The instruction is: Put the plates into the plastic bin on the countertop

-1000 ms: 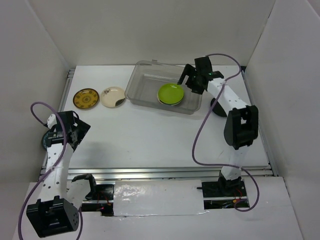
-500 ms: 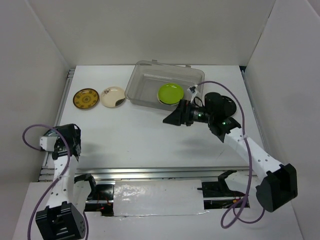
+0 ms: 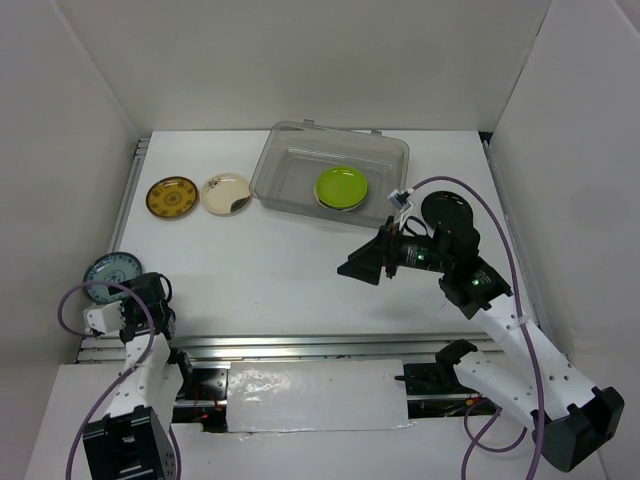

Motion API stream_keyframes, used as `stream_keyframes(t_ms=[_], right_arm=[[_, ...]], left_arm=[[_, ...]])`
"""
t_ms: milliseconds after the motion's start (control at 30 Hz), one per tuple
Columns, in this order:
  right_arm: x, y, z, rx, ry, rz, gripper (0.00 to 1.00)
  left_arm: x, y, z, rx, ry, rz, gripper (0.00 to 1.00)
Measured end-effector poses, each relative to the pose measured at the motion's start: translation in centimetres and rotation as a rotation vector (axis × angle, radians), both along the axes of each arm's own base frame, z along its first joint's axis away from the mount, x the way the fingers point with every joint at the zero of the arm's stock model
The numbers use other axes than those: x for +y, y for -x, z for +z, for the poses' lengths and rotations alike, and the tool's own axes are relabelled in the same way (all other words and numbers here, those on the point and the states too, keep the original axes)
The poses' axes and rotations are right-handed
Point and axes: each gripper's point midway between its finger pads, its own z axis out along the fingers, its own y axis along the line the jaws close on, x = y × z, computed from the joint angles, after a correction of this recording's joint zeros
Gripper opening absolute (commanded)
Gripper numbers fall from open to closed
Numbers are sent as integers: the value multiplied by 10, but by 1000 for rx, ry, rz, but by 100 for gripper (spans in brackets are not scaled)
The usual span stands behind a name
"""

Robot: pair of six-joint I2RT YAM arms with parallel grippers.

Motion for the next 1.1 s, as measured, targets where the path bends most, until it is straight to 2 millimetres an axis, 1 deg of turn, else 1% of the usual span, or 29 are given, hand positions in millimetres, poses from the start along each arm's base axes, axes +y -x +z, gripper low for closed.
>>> stream_keyframes(t_ms=[67, 167, 300, 567, 967, 1033, 1067, 1100], right_arm=[[0, 1, -2, 2, 4, 5, 100], [-1, 2, -6, 12, 13, 6, 100], [-1, 5, -9, 20, 21, 17, 100], [-4, 13, -7, -7, 15, 30, 100], [-5, 23, -7, -21, 16, 71, 100], [-6, 24, -6, -25, 14, 74, 100], [-6, 24, -5, -27, 13, 77, 100], [-6, 25, -5, -30, 13, 78, 100]], left_arm=[[6, -3, 2, -8, -20, 19, 99], [14, -5, -1, -7, -21, 51, 99], [23, -14, 2, -44, -11, 102, 99], [33, -22, 3, -23, 0, 145, 99], [49, -22, -1, 59, 3, 217, 99], [52, -23, -1, 72, -2, 228, 97], [54, -23, -1, 76, -3, 232, 92], [54, -23, -1, 78, -2, 235, 89]])
